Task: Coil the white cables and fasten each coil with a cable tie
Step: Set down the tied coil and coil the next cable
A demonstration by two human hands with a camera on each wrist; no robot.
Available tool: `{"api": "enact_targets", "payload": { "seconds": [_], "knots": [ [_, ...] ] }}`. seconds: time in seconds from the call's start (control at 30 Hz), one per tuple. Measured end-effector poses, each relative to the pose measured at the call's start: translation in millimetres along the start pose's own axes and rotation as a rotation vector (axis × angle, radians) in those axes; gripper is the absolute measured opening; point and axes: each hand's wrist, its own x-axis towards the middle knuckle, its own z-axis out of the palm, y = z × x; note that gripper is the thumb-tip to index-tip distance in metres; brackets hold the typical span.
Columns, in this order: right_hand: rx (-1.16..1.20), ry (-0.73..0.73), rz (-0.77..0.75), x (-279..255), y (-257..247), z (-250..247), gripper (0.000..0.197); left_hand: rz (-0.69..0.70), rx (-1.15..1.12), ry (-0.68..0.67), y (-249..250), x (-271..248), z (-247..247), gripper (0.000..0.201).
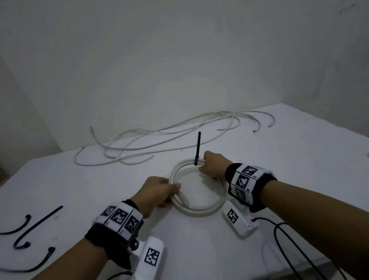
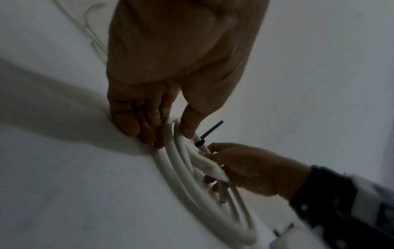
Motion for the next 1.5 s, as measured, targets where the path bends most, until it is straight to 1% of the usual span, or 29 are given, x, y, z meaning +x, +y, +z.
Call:
{"api": "enact_targets", "payload": {
  "seconds": [0.07,0.1,0.13,0.17,0.2,0.23,0.27,0.33,0.37,0.43,0.53,0.6,0.73,0.83,0.9,0.97,1.13,1.2,1.27,1.33,1.4,1.47,1.5],
  "knots": [
    [-0.078,-0.020,-0.020,-3,0,-4,0.029,0.029,0.105,0.067,-9,3,-2,0.023],
    [-0.089,-0.027,-0.028,-4,0,-6,0.033,0.036,0.137,0.097,-12,4,-2,0.034],
    [-0.086,-0.029,-0.037,-5,0,-8,0.039,0.041,0.166,0.126,-14,5,-3,0.053],
    [-0.082,-0.022,-0.045,-7,0,-11,0.043,0.054,0.198,0.143,-12,5,-4,0.068],
    [-0.098,-0.014,-0.056,-8,0,-13,0.044,0.085,0.234,0.158,-11,4,-5,0.072],
    [-0.134,-0.006,-0.074,-8,-1,-15,0.042,0.122,0.267,0.162,-8,3,-7,0.067],
    [-0.181,0.002,-0.094,-7,-1,-15,0.037,0.156,0.301,0.155,-7,2,-7,0.058],
    [-0.251,0.011,-0.118,-7,-1,-12,0.029,0.183,0.382,0.133,-4,-2,-7,0.041],
    [-0.273,0.005,-0.119,-6,-1,-11,0.028,0.181,0.400,0.126,-3,-3,-6,0.036],
    [-0.297,-0.013,-0.120,-7,1,-10,0.030,0.166,0.385,0.121,-1,-3,-5,0.033],
    [-0.274,-0.036,-0.133,-10,-1,-17,0.037,0.150,0.369,0.128,9,-2,-7,0.029],
    [-0.257,-0.032,-0.140,-8,-3,-25,0.037,0.175,0.385,0.150,16,2,-13,0.027],
    [-0.252,0.039,-0.168,14,-4,-44,0.030,0.252,0.403,0.195,31,20,-28,0.022],
    [-0.290,0.055,-0.189,40,-2,-53,0.030,0.298,0.527,0.228,42,45,-37,0.019],
    [-0.320,0.050,-0.201,61,-2,-55,0.033,0.316,0.634,0.248,48,68,-41,0.024],
    [-0.369,0.021,-0.217,83,-1,-55,0.036,0.332,0.710,0.238,51,91,-44,0.032],
    [-0.576,-0.067,-0.214,129,4,-50,0.046,0.309,0.991,0.108,54,139,-41,0.056],
    [-0.641,-0.085,-0.213,140,6,-46,0.039,0.289,1.052,0.041,55,153,-37,0.063],
    [-0.702,-0.072,-0.250,147,9,-42,0.026,0.267,1.093,0.001,55,163,-32,0.063],
    [-0.738,-0.028,-0.291,150,12,-41,0.014,0.277,1.136,0.008,54,172,-28,0.051],
    [-0.702,0.064,-0.341,150,15,-44,0.006,0.327,1.156,0.061,55,177,-27,0.031],
    [-0.633,0.159,-0.393,148,15,-52,0.003,0.371,1.081,0.124,57,179,-30,0.019],
    [-0.607,0.190,-0.412,146,15,-56,0.006,0.389,1.021,0.151,59,177,-33,0.015]
  ]
}}
